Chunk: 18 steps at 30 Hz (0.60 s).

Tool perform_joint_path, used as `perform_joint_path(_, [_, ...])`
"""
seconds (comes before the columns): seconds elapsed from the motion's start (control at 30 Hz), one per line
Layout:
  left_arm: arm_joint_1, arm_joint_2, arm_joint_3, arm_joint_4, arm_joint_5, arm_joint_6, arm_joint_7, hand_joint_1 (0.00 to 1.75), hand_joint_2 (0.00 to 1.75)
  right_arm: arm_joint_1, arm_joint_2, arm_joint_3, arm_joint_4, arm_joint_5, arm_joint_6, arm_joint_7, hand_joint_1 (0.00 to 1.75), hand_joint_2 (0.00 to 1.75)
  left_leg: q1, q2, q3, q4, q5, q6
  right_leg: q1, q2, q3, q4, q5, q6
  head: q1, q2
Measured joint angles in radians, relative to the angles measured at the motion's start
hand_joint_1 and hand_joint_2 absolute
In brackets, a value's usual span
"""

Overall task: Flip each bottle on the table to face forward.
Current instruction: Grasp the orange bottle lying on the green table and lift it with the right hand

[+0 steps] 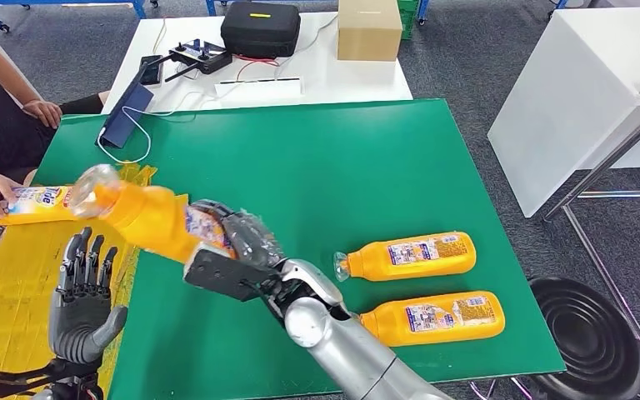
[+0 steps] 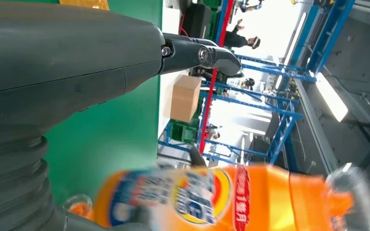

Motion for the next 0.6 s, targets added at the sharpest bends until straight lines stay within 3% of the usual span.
perform_joint_path(0.3, [0.037, -0.006, -0.050, -0.048, -0.011, 0.035, -0.020, 0.00, 1.75, -0.099, 0.039, 0.330, 0.131, -0.147, 0.057, 0.042, 1.75, 1.75, 0.000, 0.000, 0.000, 0.000, 0.000, 0.000, 0.000, 0.000, 0.000, 0.000, 0.000, 0.000, 0.000, 0.000])
perform_joint_path(0.6, [0.070, -0.004, -0.054, -0.050, -0.001, 0.032, -0.020, 0.00, 1.75, -0.197, 0.039, 0.497, 0.203, -0.179, 0.094, 0.052, 1.75, 1.75, -0.001, 0.001, 0.000, 0.000, 0.000, 0.000, 0.000, 0.000, 0.000, 0.000, 0.000, 0.000, 0.000, 0.000])
